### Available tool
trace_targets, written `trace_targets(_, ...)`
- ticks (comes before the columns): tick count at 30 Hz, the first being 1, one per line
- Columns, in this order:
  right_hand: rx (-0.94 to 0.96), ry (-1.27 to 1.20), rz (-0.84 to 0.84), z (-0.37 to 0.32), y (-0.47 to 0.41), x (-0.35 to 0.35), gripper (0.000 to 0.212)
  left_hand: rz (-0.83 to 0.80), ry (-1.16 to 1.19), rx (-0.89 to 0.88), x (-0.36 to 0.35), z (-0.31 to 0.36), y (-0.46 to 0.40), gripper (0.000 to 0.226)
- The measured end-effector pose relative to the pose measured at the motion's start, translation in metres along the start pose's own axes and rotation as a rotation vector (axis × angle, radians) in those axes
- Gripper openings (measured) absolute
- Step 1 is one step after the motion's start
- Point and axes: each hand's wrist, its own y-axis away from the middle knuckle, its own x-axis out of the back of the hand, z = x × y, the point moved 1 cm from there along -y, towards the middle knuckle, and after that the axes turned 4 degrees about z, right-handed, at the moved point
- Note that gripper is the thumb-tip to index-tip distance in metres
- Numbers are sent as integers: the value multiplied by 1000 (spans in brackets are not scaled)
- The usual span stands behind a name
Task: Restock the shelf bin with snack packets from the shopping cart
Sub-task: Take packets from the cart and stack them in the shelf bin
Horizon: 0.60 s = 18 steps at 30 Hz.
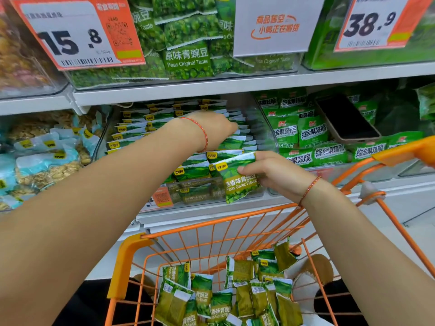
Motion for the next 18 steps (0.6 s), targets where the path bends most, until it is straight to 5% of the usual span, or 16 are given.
trace_targets(6,43,-341,-8,-1,0,11,18,11,15,-12,-5,-3,8,16)
trace_targets(10,118,-496,80,-9,8,25,25,169,346,86,-1,-17,19,15)
trace_targets(18,266,-480,527,-14,15,46,33,202,466,136,-6,-19,34,20)
